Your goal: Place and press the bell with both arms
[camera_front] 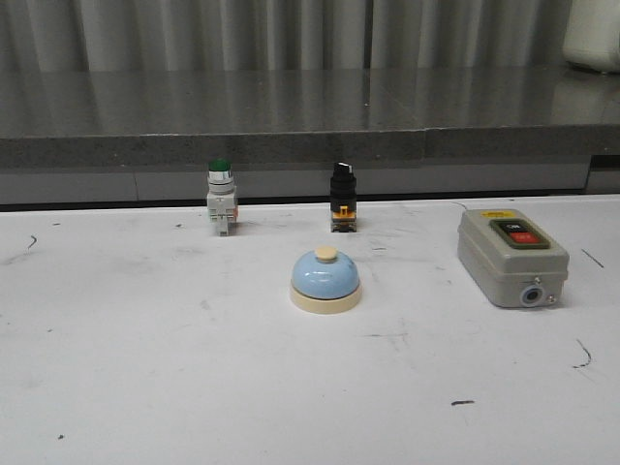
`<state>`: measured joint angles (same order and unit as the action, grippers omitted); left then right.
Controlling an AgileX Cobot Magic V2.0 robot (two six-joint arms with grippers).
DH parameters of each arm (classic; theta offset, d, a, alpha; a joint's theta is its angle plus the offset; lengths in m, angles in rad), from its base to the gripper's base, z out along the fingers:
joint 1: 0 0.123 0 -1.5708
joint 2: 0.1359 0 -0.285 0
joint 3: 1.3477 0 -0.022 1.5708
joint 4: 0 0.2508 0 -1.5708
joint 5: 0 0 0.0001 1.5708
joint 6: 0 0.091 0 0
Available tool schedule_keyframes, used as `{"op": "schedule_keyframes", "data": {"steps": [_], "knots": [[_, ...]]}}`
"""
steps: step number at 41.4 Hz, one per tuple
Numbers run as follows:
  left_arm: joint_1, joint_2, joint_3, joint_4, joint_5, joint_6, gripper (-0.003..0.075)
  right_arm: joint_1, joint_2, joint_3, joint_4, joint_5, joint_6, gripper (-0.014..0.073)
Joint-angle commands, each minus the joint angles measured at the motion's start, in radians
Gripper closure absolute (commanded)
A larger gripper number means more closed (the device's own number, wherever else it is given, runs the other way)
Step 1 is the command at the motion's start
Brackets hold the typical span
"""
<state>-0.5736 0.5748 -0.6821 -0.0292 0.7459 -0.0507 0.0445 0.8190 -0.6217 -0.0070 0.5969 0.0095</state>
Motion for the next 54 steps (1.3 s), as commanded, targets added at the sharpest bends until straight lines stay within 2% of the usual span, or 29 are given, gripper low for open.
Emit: {"op": "schedule_keyframes", "data": {"steps": [1,13,20,24,33,38,54], "knots": [[0.002,0.002,-0.026,-0.009,-0.068,-0.009,0.0164,-0.003,-0.001,-0.034,-0.004,-0.063,-0.009,0.0014],[0.002,0.002,-0.026,-0.009,-0.068,-0.009,0.0165,0.0,-0.001,-0.042,0.021,-0.116,-0.009,0.0014],[0.002,0.002,-0.026,-0.009,-0.068,-0.009,0.0165,0.08,0.023,-0.138,0.076,-0.035,-0.052,0.0034],[0.002,0.002,-0.026,-0.009,-0.068,-0.009,0.0165,0.178,0.073,-0.237,0.087,0.042,-0.103,0.0141],[0.002,0.002,-0.026,-0.009,-0.068,-0.009,0.0165,0.355,0.203,-0.395,0.087,0.107,-0.117,0.0524],[0.002,0.002,-0.026,-0.009,-0.068,-0.009,0.0165,0.422,0.297,-0.465,0.087,0.107,-0.12,0.0648],[0.002,0.002,-0.026,-0.009,-0.068,-0.009,0.0166,0.516,0.671,-0.713,0.087,0.145,-0.13,0.0662]]}}
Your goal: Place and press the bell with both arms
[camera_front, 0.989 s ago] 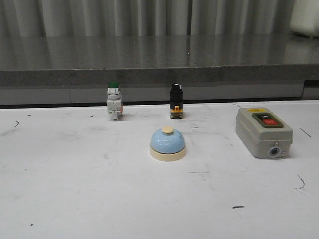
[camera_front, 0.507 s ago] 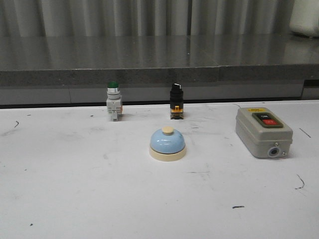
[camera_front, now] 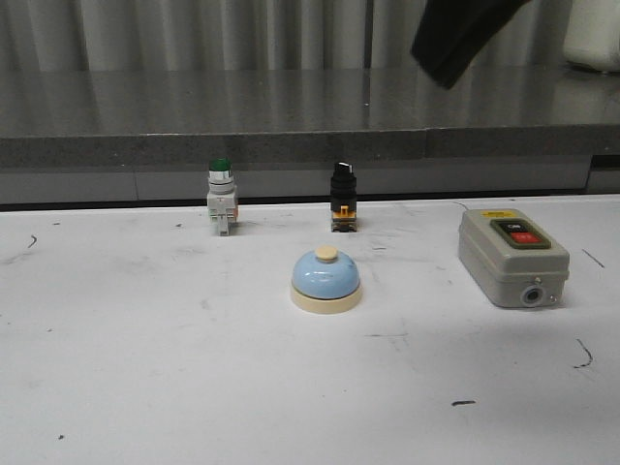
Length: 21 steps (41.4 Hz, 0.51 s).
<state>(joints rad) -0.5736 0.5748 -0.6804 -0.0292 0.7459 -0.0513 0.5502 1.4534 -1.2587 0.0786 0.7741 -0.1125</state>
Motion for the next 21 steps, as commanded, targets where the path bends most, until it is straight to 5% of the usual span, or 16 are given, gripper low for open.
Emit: {"op": "schedule_keyframes", "data": {"steps": [1,21], "knots": [[0.002,0.002,-0.027,-0.009,-0.068,-0.008,0.0166,0.012,0.058,-0.09,0.002,-0.032,-0.008,0.0662],[0.002,0.002,-0.027,-0.009,-0.068,-0.008,0.0166,0.013,0.481,-0.287,0.003,-0.103,-0.008,0.0662]]}}
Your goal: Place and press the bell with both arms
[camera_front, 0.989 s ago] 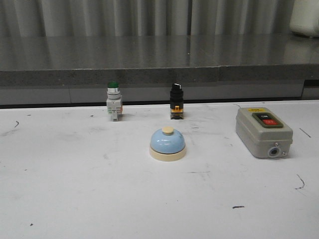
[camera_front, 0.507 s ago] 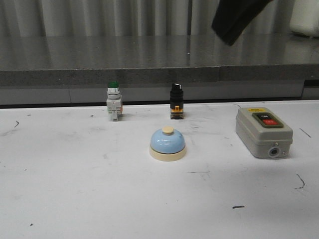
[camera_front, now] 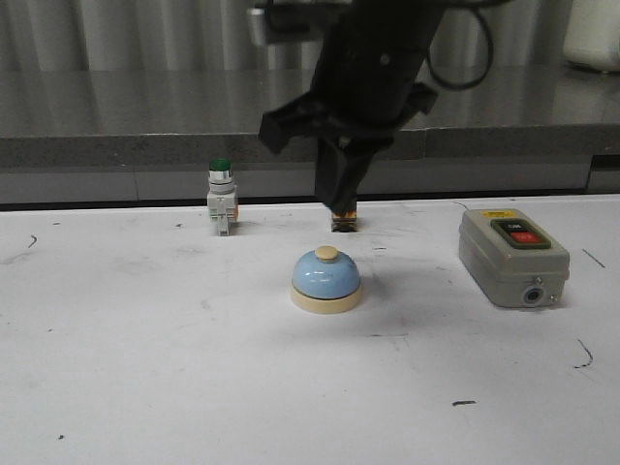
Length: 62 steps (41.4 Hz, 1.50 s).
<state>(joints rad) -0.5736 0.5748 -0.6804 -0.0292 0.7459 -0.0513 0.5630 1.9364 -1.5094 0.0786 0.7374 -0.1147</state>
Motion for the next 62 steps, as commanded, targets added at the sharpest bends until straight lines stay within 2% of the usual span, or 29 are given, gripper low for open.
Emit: {"op": "schedule_keyframes", "data": {"steps": [1,7,17,29,47,62], "knots": [[0.002,0.002,-0.027,-0.009,-0.068,-0.008,0.0166,0.001,0.016,-0.037,0.004,-0.073,-0.006,0.0662],[0.002,0.002,-0.027,-0.009,-0.068,-0.008,0.0166,0.001,0.026,-0.064,-0.001,-0.058,-0.006,0.0662],[0.002,0.002,-0.027,-0.011,-0.068,-0.008,0.0166,-0.004,-0.191,-0.026,-0.001,-0.023,-0.006,0.0662],[0.002,0.002,-0.027,-0.011,-0.068,-0.008,0.0166,-0.051,-0.55,0.222,-0.001,-0.029,-0.006,0.0662],[0.002,0.002,-0.027,-0.011,-0.068,-0.008,0.0166,-0.054,-1.082,0.604,-0.001,-0.013,0.027,0.0662],[0.002,0.002,-0.027,-0.011,-0.068,-0.008,0.0166,-0.054,-1.381,0.762,-0.022,0.104,0.027,0.0662]]}}
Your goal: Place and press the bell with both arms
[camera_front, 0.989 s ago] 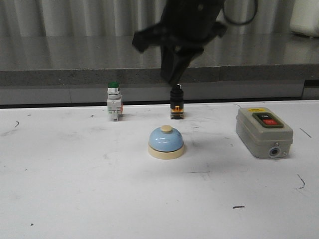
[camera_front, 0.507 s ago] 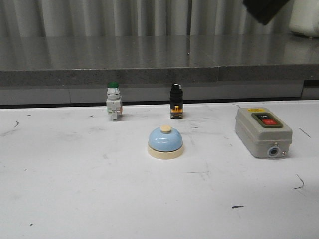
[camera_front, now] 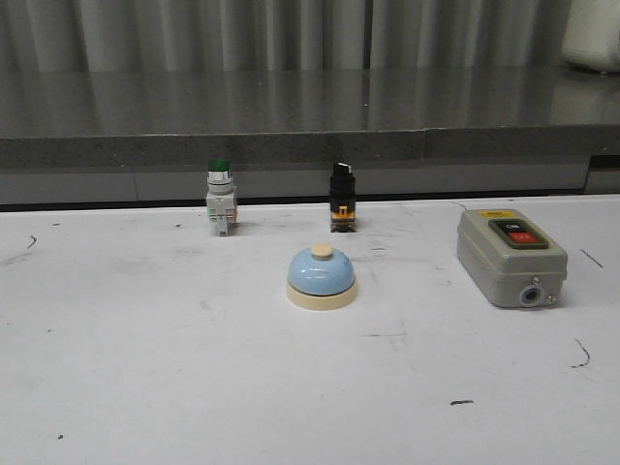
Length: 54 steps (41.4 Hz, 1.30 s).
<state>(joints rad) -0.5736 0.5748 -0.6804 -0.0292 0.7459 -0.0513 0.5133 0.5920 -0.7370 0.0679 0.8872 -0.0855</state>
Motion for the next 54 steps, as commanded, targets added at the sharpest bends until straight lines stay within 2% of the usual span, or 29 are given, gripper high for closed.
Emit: {"op": "schedule_keyframes", "data": {"steps": [1,10,13,16,19,25,40,45,54], "knots": [[0.002,0.002,-0.027,-0.011,-0.068,-0.008,0.0166,-0.005,-0.048,-0.007,-0.011,-0.046,-0.002,0.0662],[0.002,0.002,-0.027,-0.011,-0.068,-0.008,0.0167,-0.005,-0.082,-0.005,-0.011,-0.045,-0.002,0.0662],[0.002,0.002,-0.027,-0.011,-0.068,-0.008,0.0213,-0.005,-0.082,-0.005,-0.011,-0.045,-0.002,0.0662],[0.002,0.002,-0.027,-0.011,-0.066,-0.008,0.0337,-0.005,-0.082,-0.005,-0.011,-0.045,-0.002,0.0662],[0.002,0.002,-0.027,-0.011,-0.066,-0.008,0.0508,-0.005,-0.082,-0.005,-0.011,-0.045,-0.002,0.0662],[0.002,0.002,-0.027,-0.011,-0.066,-0.008,0.0731,-0.005,-0.082,-0.005,-0.011,-0.045,-0.002,0.0662],[0.003,-0.025,-0.023,-0.007,-0.07,-0.008,0.074,-0.005,-0.082,-0.005,-0.011,-0.045,-0.002,0.0662],[0.107,-0.104,0.018,0.048,-0.127,-0.008,0.074,-0.005,-0.082,-0.005,-0.011,-0.043,-0.002,0.0662],[0.335,-0.318,0.242,0.048,-0.319,-0.008,0.074,-0.005,-0.082,-0.005,-0.011,-0.045,-0.002,0.0662]]}}
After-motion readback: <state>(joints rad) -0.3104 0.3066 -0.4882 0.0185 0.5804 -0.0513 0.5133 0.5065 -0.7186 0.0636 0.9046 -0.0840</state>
